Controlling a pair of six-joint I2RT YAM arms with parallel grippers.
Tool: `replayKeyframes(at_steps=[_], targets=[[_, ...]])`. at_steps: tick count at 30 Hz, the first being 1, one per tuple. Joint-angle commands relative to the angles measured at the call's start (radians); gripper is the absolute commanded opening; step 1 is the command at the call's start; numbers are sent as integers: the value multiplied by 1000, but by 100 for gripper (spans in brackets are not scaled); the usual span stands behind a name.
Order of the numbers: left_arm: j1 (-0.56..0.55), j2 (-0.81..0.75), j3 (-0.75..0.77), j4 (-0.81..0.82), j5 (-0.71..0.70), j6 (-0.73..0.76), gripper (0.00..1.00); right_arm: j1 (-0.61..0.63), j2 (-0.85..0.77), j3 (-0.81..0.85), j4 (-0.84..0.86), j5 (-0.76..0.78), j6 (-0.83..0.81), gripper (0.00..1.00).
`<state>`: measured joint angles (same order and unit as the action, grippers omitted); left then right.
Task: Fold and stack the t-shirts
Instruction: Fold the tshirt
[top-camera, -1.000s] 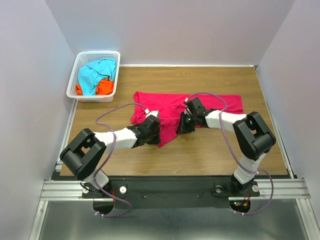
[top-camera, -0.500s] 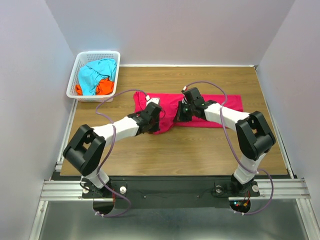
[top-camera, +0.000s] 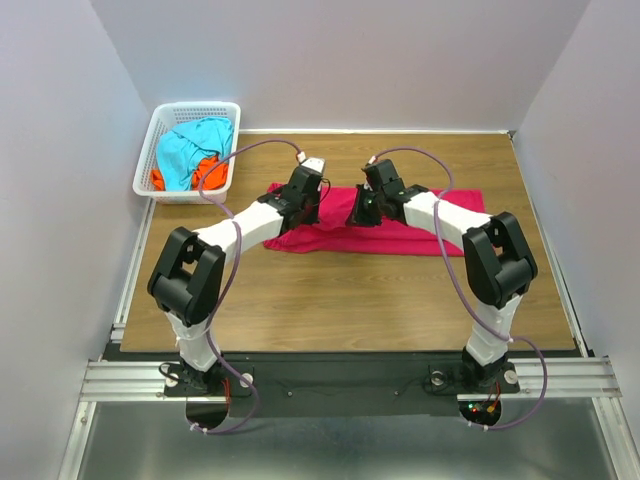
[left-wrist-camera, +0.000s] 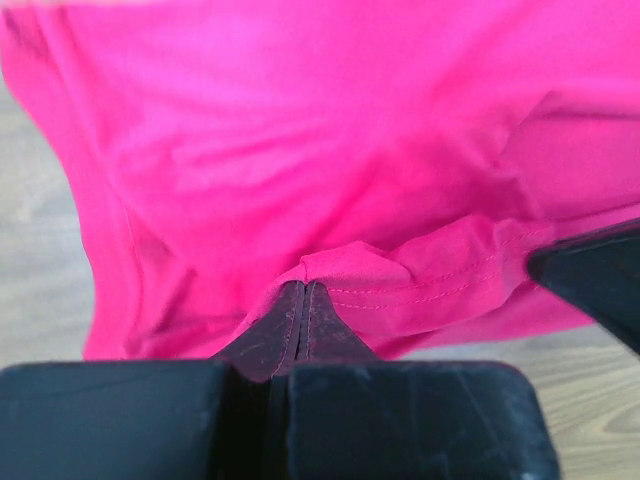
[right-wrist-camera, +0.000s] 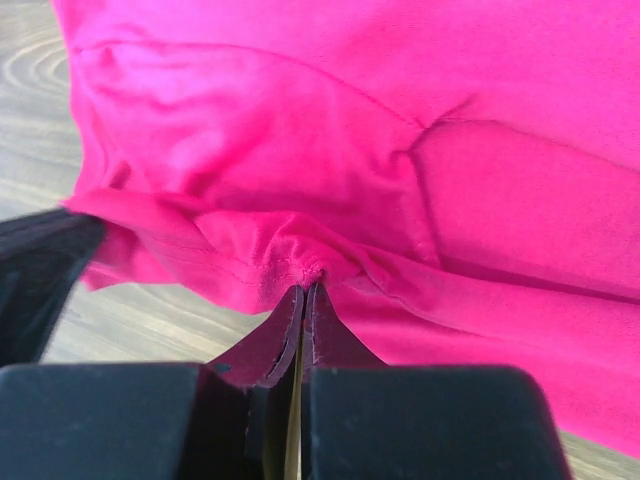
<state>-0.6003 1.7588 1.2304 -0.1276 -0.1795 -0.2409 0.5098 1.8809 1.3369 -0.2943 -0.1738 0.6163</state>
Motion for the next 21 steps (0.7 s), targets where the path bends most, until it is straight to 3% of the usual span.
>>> replayKeyframes(at_steps=[1, 10, 21], targets=[[0, 13, 95, 49, -12, 126, 0, -10, 15, 65, -6, 34, 39, 1], [-1, 100, 192, 121, -5, 270, 0, -28, 35, 79, -5, 72, 88, 1], [0, 174, 247, 223, -3, 341, 0, -37, 38, 87, -5, 143, 111, 5]])
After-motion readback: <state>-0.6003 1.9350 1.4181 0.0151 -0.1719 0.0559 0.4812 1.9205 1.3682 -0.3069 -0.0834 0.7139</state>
